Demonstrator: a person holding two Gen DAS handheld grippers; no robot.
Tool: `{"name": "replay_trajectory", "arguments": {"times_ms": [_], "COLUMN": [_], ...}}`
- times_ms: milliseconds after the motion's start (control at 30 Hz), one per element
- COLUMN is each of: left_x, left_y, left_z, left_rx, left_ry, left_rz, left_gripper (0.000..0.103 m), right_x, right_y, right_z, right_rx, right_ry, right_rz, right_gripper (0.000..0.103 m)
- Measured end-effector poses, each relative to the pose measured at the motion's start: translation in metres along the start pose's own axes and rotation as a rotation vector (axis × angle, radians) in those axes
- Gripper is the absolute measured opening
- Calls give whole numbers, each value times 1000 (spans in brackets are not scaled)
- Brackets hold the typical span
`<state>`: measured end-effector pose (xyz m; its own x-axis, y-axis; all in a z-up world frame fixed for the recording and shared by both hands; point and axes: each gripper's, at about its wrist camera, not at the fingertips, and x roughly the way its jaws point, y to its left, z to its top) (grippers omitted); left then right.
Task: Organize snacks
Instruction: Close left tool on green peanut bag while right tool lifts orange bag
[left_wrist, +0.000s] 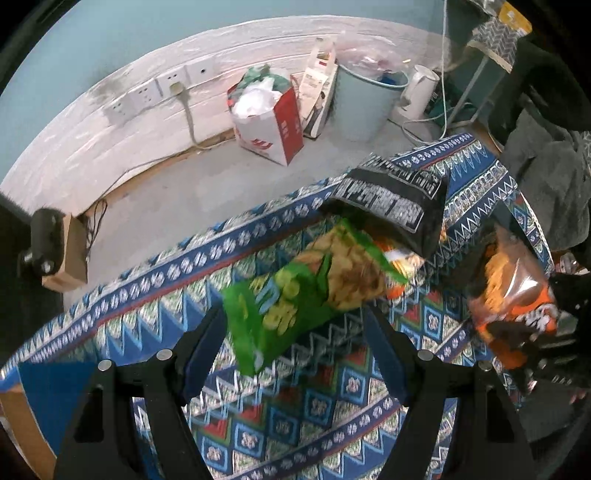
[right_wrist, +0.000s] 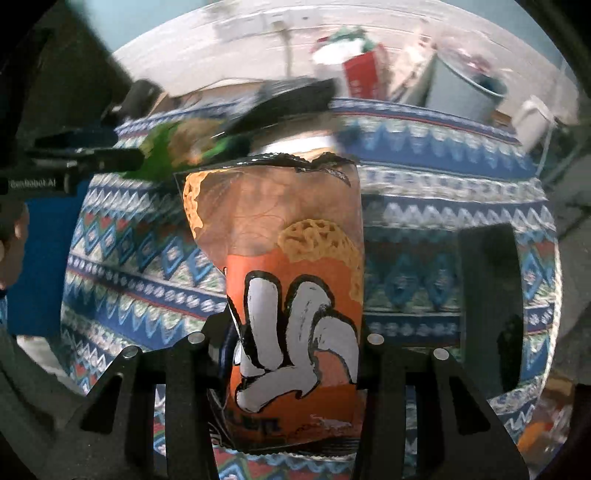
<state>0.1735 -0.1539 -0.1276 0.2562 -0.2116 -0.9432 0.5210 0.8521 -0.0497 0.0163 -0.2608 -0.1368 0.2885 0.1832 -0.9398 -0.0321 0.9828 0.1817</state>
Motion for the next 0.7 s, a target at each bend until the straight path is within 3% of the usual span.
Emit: {"name": "replay_trajectory", "arguments": {"times_ms": [200, 400, 533, 700], "left_x": [18, 37, 48, 53], "left_y": [-15, -34, -27, -23], "left_z": [15, 21, 18, 12], "left_rx": [36, 158, 135, 100], "left_ry": [25, 42, 67, 68], "left_rz": [-14, 27, 3, -24], "left_gripper": [80, 85, 85, 70], "right_x": [-3, -7, -2, 4], "right_y": [-26, -30, -29, -29], "right_z": [17, 28, 31, 32], "right_rx": [84, 103, 105, 111], "right_ry": [-26, -46, -41, -28], "right_rz": [7, 19, 18, 15], "right_gripper": [43, 43, 43, 43]}}
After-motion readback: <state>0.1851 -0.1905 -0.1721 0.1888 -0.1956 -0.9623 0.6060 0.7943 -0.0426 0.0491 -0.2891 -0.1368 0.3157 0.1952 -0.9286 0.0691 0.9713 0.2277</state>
